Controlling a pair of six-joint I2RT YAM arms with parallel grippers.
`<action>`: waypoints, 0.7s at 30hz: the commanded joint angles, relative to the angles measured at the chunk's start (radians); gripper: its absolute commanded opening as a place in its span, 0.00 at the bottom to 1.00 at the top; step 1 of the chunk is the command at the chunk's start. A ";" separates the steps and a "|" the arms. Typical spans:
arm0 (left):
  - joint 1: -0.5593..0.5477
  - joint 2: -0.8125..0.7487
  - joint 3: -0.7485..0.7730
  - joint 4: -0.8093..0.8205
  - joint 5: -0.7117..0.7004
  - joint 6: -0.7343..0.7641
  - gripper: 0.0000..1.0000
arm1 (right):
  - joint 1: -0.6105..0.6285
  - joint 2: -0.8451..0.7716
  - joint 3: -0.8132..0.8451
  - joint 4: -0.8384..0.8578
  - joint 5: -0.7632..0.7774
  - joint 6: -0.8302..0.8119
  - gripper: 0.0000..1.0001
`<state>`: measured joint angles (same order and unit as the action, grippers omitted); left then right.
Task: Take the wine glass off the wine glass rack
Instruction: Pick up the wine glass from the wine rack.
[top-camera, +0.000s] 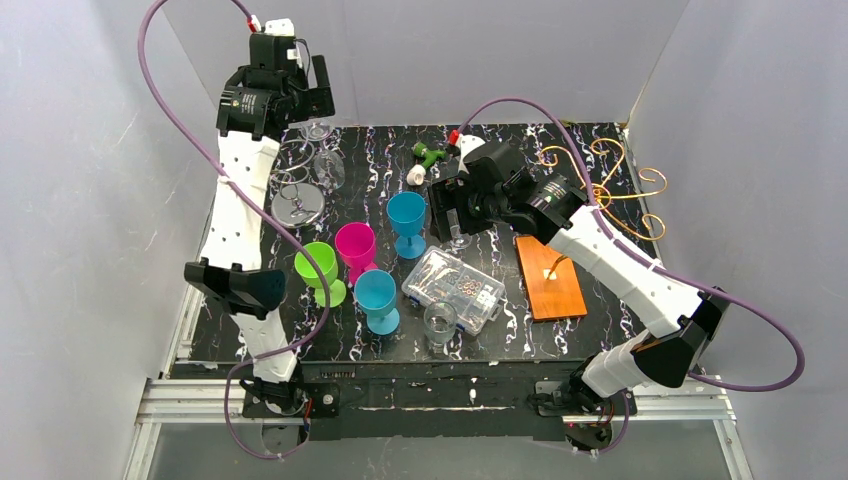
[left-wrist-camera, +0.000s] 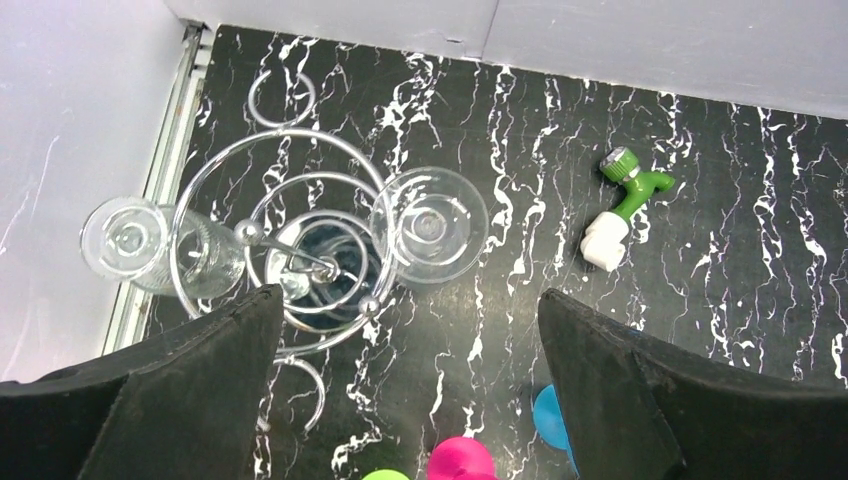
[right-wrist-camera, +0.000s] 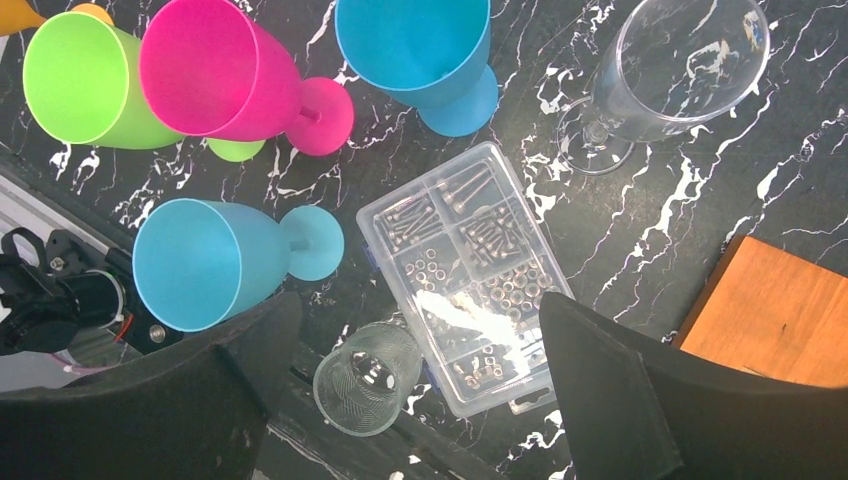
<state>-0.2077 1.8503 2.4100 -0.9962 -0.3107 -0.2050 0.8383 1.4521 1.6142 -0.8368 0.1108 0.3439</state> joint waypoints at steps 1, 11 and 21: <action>-0.020 0.050 0.049 0.026 0.029 0.041 0.98 | -0.004 -0.001 0.031 0.029 -0.011 0.002 0.98; -0.038 0.153 0.096 0.036 -0.076 0.062 0.98 | -0.003 0.010 0.031 0.031 -0.017 0.018 0.98; -0.031 0.220 0.108 0.036 -0.106 0.053 0.98 | -0.004 0.017 0.032 0.031 -0.018 0.024 0.98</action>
<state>-0.2443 2.0747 2.4798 -0.9649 -0.3862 -0.1532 0.8379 1.4635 1.6142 -0.8364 0.0975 0.3634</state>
